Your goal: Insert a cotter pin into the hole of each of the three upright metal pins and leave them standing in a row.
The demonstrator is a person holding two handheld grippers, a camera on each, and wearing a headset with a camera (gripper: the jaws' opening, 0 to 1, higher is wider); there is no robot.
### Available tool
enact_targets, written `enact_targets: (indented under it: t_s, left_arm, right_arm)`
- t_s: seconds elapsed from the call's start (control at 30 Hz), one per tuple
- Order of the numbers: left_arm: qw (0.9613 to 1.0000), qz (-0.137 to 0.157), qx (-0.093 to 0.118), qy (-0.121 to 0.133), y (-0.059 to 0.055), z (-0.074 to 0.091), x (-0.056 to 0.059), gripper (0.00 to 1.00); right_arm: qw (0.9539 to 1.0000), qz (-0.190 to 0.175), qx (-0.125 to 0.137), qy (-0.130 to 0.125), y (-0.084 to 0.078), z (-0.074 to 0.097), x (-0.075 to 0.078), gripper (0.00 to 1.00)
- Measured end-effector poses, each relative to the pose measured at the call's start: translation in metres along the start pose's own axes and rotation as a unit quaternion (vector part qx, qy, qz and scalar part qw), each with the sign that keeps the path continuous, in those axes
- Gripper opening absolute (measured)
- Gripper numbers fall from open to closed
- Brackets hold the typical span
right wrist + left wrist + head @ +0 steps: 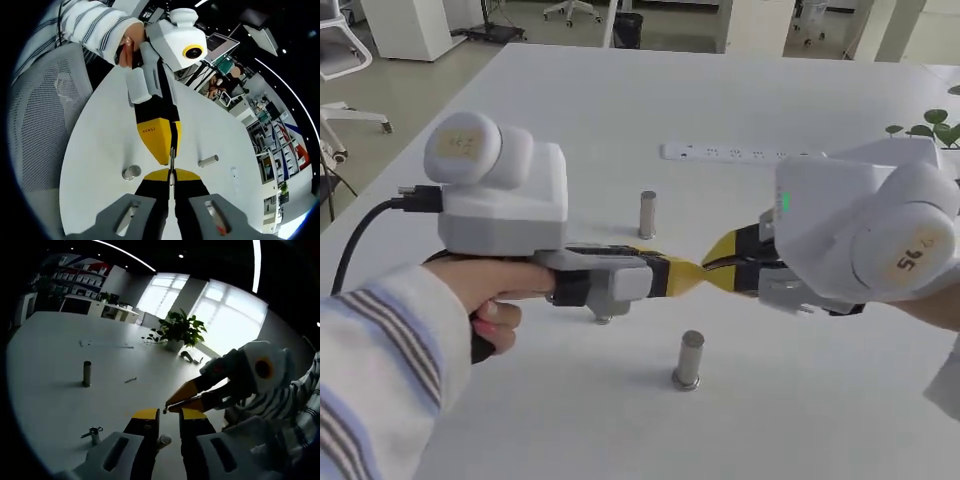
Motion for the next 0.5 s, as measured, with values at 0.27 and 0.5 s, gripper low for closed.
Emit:
enact_targets:
  t_s: [0.27, 0.5]
  left_arm:
    - [1.0, 0.006, -0.002, 0.002, -0.0011, -0.0019, -0.0008, 0.06]
    - [0.9999, 0.016, 0.003, 0.003, 0.0006, -0.0029, -0.0021, 0.0]
  right_arm:
    - [1.0, 0.005, 0.003, 0.001, 0.003, 0.0002, 0.0001, 0.0]
    - [1.0, 0.009, 0.002, 0.001, 0.003, 0.0012, 0.0009, 0.0]
Point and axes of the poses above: the centre of the closed fingertips' face, and the gripper's own axes: z roughly backward along the fingers, x roughly to its right, y roughly out of its top, the point moved 3 cm from there along z, roughly backward along the fingers, and after that the axes turned 1 degree about -z, right-handed, at the moved point
